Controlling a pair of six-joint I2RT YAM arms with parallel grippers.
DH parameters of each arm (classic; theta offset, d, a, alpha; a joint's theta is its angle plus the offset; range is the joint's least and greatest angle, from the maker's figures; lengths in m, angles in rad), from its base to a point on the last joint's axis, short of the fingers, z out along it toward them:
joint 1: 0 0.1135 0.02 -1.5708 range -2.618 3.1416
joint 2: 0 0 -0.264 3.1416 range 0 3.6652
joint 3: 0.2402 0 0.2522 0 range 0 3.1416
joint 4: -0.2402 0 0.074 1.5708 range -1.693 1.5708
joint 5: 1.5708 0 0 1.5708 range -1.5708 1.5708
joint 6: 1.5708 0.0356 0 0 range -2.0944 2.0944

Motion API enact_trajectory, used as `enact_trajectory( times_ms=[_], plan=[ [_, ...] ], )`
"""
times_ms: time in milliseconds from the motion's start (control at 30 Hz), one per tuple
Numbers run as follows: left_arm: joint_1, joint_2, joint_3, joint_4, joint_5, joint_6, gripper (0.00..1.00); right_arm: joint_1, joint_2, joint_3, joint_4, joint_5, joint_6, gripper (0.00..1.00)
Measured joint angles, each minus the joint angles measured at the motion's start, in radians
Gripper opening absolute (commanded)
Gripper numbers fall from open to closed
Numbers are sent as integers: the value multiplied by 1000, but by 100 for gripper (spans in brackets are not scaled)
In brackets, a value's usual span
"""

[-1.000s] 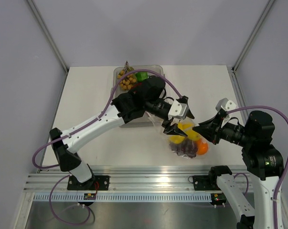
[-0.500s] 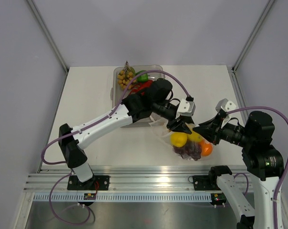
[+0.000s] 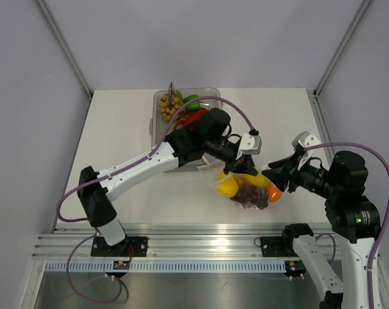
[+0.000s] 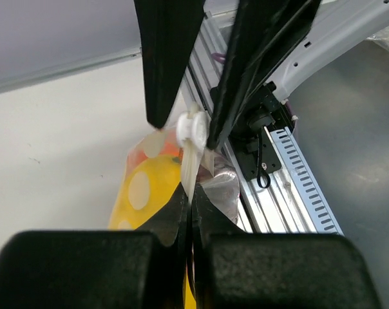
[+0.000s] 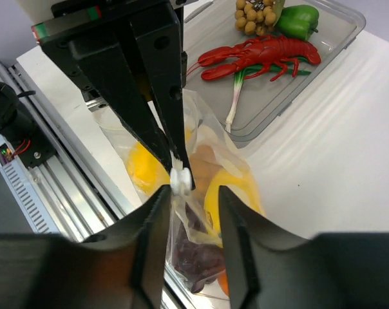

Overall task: Place the food in the zip-top bag and seal the zipper
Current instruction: Zip the zipper food storage bag at the center of the board.

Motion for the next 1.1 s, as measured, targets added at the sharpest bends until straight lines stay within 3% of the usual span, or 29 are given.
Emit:
enact_trajectory(
  times_ms=[67,300,400,867,1000,1067,1100],
  plan=[
    [15,-7,-27,11,0,-15,0,0,-9,-11,4,24,1,52],
    [48,-23,-70,32,5,-52,0,0,-32,-65,9,60,5,53],
    [51,-39,-82,40,10,-57,0,0,-29,-76,17,57,16,64],
    [51,-81,-86,55,15,-59,0,0,52,-76,91,-57,70,63],
    [51,-81,-94,55,18,-64,0,0,52,-75,119,-97,97,56],
    [51,-81,-96,55,18,-65,0,0,52,-74,134,-117,110,45],
    [51,-81,-97,55,18,-65,0,0,53,-74,140,-126,115,31]
  ],
)
